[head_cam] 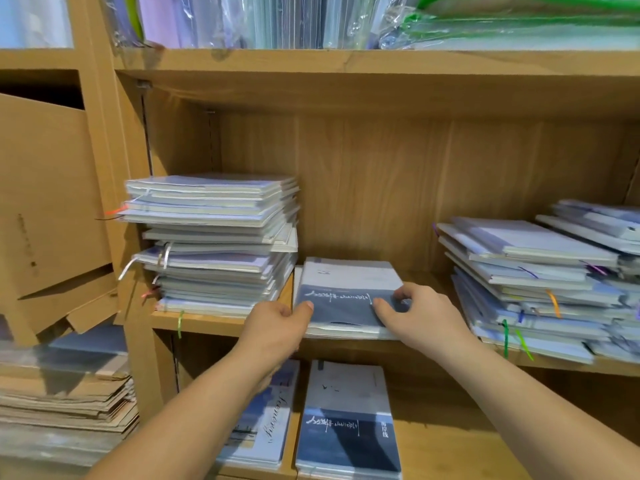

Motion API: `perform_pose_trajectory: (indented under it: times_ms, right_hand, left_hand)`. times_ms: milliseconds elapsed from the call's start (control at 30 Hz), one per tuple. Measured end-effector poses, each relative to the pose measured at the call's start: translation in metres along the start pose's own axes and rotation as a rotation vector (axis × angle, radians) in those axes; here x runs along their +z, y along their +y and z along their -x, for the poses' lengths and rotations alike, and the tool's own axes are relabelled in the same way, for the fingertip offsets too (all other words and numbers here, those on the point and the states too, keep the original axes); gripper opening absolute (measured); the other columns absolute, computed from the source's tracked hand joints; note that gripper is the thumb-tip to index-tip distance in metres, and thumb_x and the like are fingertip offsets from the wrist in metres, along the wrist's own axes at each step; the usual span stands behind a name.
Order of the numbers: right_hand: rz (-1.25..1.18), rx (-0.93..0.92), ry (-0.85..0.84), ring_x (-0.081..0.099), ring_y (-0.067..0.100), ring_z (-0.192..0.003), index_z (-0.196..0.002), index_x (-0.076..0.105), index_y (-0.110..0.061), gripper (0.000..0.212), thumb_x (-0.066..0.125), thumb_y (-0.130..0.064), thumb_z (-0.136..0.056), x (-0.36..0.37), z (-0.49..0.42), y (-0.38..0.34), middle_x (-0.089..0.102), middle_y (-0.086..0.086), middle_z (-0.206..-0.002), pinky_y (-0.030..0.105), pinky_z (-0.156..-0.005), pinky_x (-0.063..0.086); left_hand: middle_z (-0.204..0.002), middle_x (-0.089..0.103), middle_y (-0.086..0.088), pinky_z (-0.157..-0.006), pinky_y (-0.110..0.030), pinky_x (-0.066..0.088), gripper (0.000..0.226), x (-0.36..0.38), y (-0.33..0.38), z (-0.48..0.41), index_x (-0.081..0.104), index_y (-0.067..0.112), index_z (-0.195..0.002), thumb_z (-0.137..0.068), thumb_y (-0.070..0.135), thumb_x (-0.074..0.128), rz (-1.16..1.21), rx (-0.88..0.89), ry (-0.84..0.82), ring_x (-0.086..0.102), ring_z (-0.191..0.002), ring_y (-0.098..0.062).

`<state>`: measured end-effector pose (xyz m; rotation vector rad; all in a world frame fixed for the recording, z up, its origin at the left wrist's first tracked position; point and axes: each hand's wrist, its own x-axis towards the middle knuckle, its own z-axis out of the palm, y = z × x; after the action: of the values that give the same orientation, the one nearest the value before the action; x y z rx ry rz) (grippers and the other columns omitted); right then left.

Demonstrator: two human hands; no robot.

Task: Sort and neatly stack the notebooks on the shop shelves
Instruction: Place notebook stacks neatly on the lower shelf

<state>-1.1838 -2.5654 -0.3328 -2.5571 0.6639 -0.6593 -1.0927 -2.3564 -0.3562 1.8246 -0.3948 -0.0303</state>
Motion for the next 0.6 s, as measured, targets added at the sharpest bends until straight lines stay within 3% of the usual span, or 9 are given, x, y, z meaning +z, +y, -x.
perform_pose_trajectory:
  times_ms: [100, 167, 233, 300, 400, 533, 600]
  right_hand:
    - [-0.010, 0.007, 0.013, 0.060, 0.014, -0.087, -0.101, 0.058, -0.026, 0.036, 0.062, -0.060, -0.088, -0.012, 0.015, 0.005, 0.064, -0.007, -0.096, 0.030, -0.066, 0.049]
    - [-0.067, 0.026, 0.008, 0.061, 0.011, -0.086, -0.101, 0.059, -0.028, 0.035, 0.063, -0.060, -0.086, -0.021, 0.030, 0.020, 0.066, -0.009, -0.096, 0.030, -0.067, 0.049]
    - [-0.195, 0.052, -0.046, 0.062, 0.004, -0.085, -0.112, 0.058, -0.037, 0.036, 0.062, -0.063, -0.088, -0.027, 0.049, 0.033, 0.065, -0.015, -0.097, 0.021, -0.060, 0.047]
    - [-0.306, 0.074, -0.123, 0.064, 0.004, -0.086, -0.124, 0.053, -0.042, 0.041, 0.060, -0.065, -0.090, -0.029, 0.061, 0.034, 0.064, -0.015, -0.100, 0.013, -0.054, 0.045]
    - [-0.430, 0.093, -0.184, 0.066, 0.011, -0.095, -0.138, 0.049, -0.032, 0.052, 0.066, -0.052, -0.094, -0.035, 0.066, 0.028, 0.065, -0.003, -0.112, 0.017, -0.061, 0.050]
    - [-0.541, 0.073, -0.301, 0.073, 0.008, -0.090, -0.115, 0.060, -0.040, 0.032, 0.077, -0.041, -0.088, -0.052, 0.095, 0.032, 0.075, -0.009, -0.102, 0.020, -0.069, 0.057]
    - [-0.585, 0.035, -0.365, 0.073, 0.002, -0.095, -0.120, 0.060, -0.045, 0.037, 0.077, -0.033, -0.089, -0.053, 0.124, 0.038, 0.075, -0.019, -0.106, 0.024, -0.080, 0.058]
  left_hand:
    - [-0.056, 0.058, 0.001, -0.050, -0.024, 0.041, 0.034, -0.002, -0.004, 0.016, 0.063, 0.009, -0.086, -0.087, 0.042, 0.070, 0.124, -0.097, -0.130, 0.054, -0.051, -0.014]
    - [-0.063, 0.065, -0.003, -0.045, -0.024, 0.041, 0.048, -0.012, -0.010, 0.032, 0.065, 0.005, -0.104, -0.077, 0.043, 0.076, 0.204, -0.161, -0.281, 0.057, -0.053, -0.015]
    - [-0.077, 0.074, -0.009, -0.051, -0.030, 0.050, 0.054, -0.021, -0.012, 0.042, 0.062, 0.001, -0.108, -0.075, 0.040, 0.081, 0.282, -0.169, -0.376, 0.068, -0.064, -0.022]
    - [-0.090, 0.078, -0.012, -0.063, -0.033, 0.059, 0.045, -0.025, -0.010, 0.046, 0.062, 0.001, -0.112, -0.085, 0.033, 0.080, 0.377, -0.191, -0.340, 0.077, -0.082, -0.026]
    - [-0.096, 0.078, -0.018, -0.065, -0.037, 0.061, 0.034, -0.021, 0.001, 0.056, 0.064, 0.001, -0.119, -0.093, 0.020, 0.074, 0.401, -0.212, -0.284, 0.077, -0.086, -0.029]
    - [-0.104, 0.078, -0.010, -0.074, -0.042, 0.059, 0.033, -0.031, -0.006, 0.088, 0.065, 0.015, -0.123, -0.091, 0.020, 0.071, 0.321, -0.148, -0.351, 0.076, -0.095, -0.029]
    - [-0.103, 0.078, -0.007, -0.078, -0.043, 0.055, 0.044, -0.035, -0.017, 0.113, 0.062, 0.021, -0.122, -0.080, 0.024, 0.074, 0.292, -0.132, -0.338, 0.075, -0.096, -0.030]
